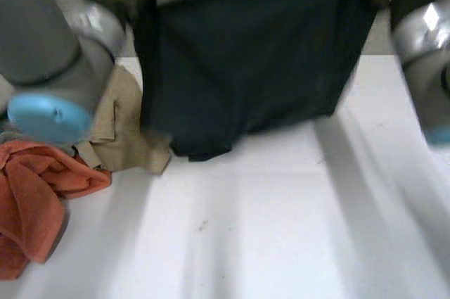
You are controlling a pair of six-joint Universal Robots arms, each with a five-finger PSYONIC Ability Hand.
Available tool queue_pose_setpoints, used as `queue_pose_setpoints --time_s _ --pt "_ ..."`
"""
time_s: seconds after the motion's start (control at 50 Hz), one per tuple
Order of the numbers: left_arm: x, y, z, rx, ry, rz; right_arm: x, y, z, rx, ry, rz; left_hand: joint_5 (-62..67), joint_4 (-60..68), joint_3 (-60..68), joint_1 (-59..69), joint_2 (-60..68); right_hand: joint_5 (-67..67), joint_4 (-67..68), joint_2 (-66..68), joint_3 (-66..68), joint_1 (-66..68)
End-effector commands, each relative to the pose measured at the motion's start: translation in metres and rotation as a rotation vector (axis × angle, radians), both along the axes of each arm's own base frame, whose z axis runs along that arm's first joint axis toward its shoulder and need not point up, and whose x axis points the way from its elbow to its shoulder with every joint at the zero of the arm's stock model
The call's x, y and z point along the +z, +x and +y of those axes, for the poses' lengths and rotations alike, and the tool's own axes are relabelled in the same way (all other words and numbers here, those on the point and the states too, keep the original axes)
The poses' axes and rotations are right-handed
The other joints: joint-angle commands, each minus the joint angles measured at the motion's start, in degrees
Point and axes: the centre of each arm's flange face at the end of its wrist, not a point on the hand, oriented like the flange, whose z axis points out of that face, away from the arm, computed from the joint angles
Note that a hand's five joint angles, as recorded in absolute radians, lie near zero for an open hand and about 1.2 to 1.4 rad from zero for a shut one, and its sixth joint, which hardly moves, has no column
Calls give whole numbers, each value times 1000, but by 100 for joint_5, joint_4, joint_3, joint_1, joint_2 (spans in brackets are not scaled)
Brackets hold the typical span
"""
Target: Fold the laundry.
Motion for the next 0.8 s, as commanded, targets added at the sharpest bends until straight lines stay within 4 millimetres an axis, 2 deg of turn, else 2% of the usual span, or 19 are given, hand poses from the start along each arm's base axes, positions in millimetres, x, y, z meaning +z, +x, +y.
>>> queue_pose_setpoints --time_s 0.02,0.1,0.12,0.18,0.2,0.24,0.26,0.3,0.32,0.38,0.4,0.48,0.5,0.54,0.58,0.66,0.74,0.78,0.8 --pt "96 25 -10 -59 -478 307 73 -3 -6 97 -301 -304 1442 1130 1147 1353 1149 1319 1122 1218 1163 1459" --pt "90 21 -8 -128 -403 363 55 11 -9 122 -207 -257 1442 1130 1147 1353 1149 1319 1122 1218 1163 1459" --pt "80 19 -9 -145 -350 336 41 17 -12 130 -157 -230 1442 1130 1147 1353 1149 1319 1122 1218 1163 1459" --pt "54 14 -11 -161 -250 287 23 21 -16 127 -95 -190 1442 1130 1147 1353 1149 1319 1122 1218 1163 1459" --pt "31 10 -14 -167 -175 253 10 23 -19 121 -57 -165 1442 1130 1147 1353 1149 1319 1122 1218 1163 1459" --pt "10 7 -15 -169 -116 225 -6 24 -23 108 -10 -137 1442 1130 1147 1353 1149 1319 1122 1218 1163 1459" --pt "-14 4 -16 -170 -54 195 -27 26 -25 93 46 -102 1442 1130 1147 1353 1149 1319 1122 1218 1163 1459" --pt "-39 2 -16 -170 8 163 -52 27 -26 74 113 -54 1442 1130 1147 1353 1149 1319 1122 1218 1163 1459" --pt "-65 -1 -14 -171 74 125 -77 28 -26 57 179 -2 1442 1130 1147 1353 1149 1319 1122 1218 1163 1459" --pt "-104 -4 -7 -180 170 69 -117 28 -24 27 277 90 1442 1130 1147 1353 1149 1319 1122 1218 1163 1459" --pt "-128 -6 -2 -187 231 35 -141 27 -20 6 336 153 1442 1130 1147 1353 1149 1319 1122 1218 1163 1459" --pt "-174 -6 16 -197 381 -54 -185 21 -6 -26 456 310 1442 1130 1147 1353 1149 1319 1122 1218 1163 1459" --pt "-179 -5 20 -195 402 -69 -191 19 -3 -30 477 336 1442 1130 1147 1353 1149 1319 1122 1218 1163 1459" --pt "-182 -1 29 -188 450 -101 -199 13 4 -45 525 401 1442 1130 1147 1353 1149 1319 1122 1218 1163 1459" --pt "-176 1 35 -184 467 -109 -198 11 8 -49 547 435 1442 1130 1147 1353 1149 1319 1122 1218 1163 1459" --pt "-140 10 50 -157 479 -112 -172 6 21 -54 574 489 1442 1130 1147 1353 1149 1319 1122 1218 1163 1459" --pt "-81 23 81 -143 470 -128 -112 -5 43 -71 564 518 1442 1130 1147 1353 1149 1319 1122 1218 1163 1459" --pt "-59 28 92 -137 451 -129 -89 -9 50 -79 548 514 1442 1130 1147 1353 1149 1319 1122 1218 1163 1459" --pt "-37 33 103 -139 419 -125 -64 -13 58 -83 524 504 1442 1130 1147 1353 1149 1319 1122 1218 1163 1459"
